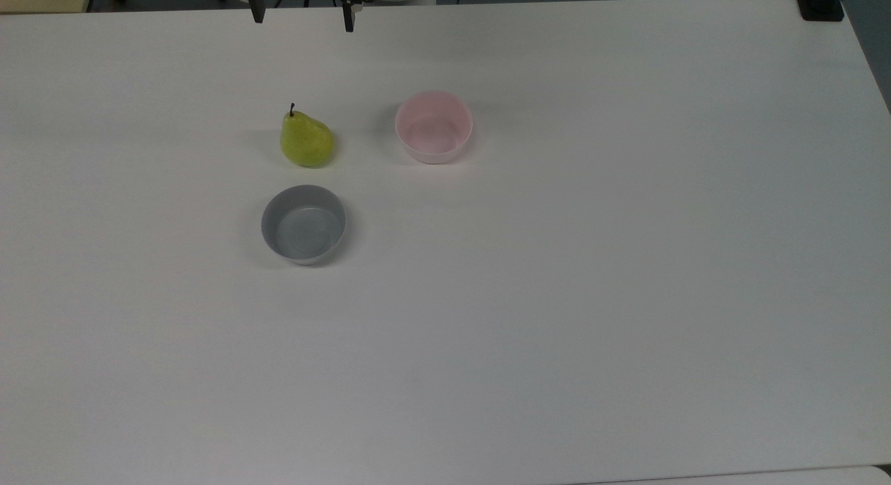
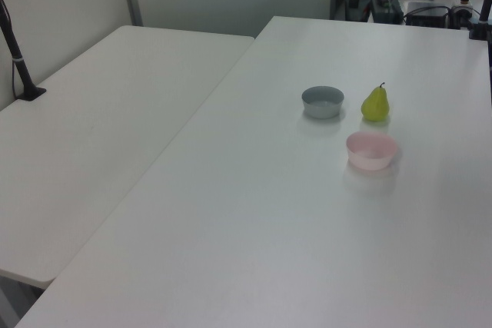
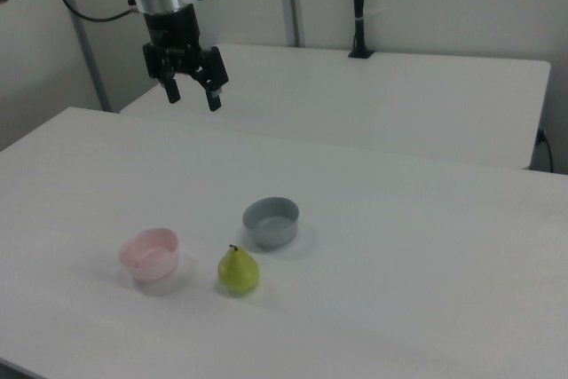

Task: Place the pear in the bowl
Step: 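Move the open gripper over the yellow-green pear and lower it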

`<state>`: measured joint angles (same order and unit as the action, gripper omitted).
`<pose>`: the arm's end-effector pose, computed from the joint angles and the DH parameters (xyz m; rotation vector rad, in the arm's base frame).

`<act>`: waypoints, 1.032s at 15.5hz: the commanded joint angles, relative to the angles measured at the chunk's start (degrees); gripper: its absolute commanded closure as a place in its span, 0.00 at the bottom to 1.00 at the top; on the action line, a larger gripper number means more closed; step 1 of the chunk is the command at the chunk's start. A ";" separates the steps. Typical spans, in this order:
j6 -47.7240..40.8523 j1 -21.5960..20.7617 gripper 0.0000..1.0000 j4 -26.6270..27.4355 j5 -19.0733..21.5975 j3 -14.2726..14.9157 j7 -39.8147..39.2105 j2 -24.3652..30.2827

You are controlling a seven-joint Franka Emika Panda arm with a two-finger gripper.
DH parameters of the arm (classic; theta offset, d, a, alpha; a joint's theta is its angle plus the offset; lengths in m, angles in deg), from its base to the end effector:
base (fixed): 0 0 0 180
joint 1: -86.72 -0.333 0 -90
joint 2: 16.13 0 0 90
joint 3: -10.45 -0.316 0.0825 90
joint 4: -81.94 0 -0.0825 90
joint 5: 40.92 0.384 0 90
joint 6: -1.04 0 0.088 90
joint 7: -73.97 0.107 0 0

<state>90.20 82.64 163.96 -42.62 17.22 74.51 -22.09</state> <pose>0.5851 -0.0267 0.6300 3.0979 -0.0873 0.0318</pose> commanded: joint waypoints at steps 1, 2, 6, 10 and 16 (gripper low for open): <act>1.63 -0.32 0.00 1.99 -1.03 0.17 0.69 1.13; 1.72 -0.23 0.00 2.00 -1.03 0.26 0.78 1.13; 1.63 0.91 0.00 1.91 -0.94 0.17 0.78 1.39; 1.81 2.23 0.00 2.96 -0.94 0.17 -1.93 1.48; 4.34 5.57 0.00 10.94 -0.94 0.08 -16.34 4.90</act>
<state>90.36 86.97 167.29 -42.62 17.27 64.44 -21.49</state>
